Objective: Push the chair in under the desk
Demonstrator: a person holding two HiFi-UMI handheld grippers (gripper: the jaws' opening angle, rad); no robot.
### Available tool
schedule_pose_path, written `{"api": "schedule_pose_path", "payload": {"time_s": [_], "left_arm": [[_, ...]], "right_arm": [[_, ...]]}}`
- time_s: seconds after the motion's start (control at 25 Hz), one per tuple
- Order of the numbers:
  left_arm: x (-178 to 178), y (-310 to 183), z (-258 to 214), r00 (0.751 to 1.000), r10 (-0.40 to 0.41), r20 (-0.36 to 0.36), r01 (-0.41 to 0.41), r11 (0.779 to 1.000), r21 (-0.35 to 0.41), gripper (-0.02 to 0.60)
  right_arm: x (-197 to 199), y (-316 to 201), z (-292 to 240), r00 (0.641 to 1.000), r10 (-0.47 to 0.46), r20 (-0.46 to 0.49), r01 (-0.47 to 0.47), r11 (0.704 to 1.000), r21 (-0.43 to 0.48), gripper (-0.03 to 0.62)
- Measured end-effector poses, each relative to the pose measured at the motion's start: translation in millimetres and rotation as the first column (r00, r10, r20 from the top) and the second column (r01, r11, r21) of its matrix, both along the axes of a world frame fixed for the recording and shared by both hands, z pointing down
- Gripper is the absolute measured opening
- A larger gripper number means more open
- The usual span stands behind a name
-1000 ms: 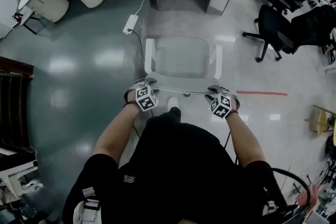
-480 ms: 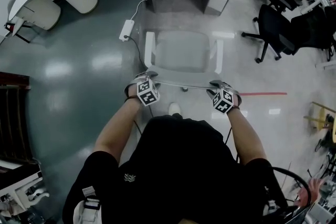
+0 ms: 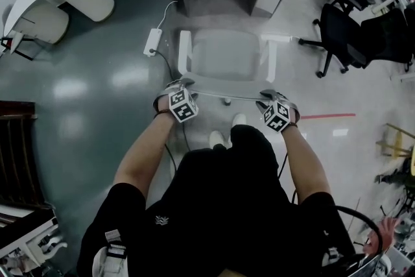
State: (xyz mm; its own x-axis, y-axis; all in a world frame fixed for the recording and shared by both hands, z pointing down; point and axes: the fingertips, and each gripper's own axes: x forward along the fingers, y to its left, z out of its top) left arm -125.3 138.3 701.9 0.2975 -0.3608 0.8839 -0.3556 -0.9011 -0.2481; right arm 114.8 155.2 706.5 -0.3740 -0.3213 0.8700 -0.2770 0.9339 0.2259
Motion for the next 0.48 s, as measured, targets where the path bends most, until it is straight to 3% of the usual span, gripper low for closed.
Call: {"api": "schedule_pose_path", "payload": {"time_s": [0.48], "left_arm": [[10.7, -110.0, 2.1, 0.997, -0.073, 0.009, 0.073, 0.997, -0.022, 0.194]], "right_arm": [[12.1, -112.2, 1.4, 0.998, -0.061, 0.015, 0.061, 0.998, -0.001, 0.137]]}}
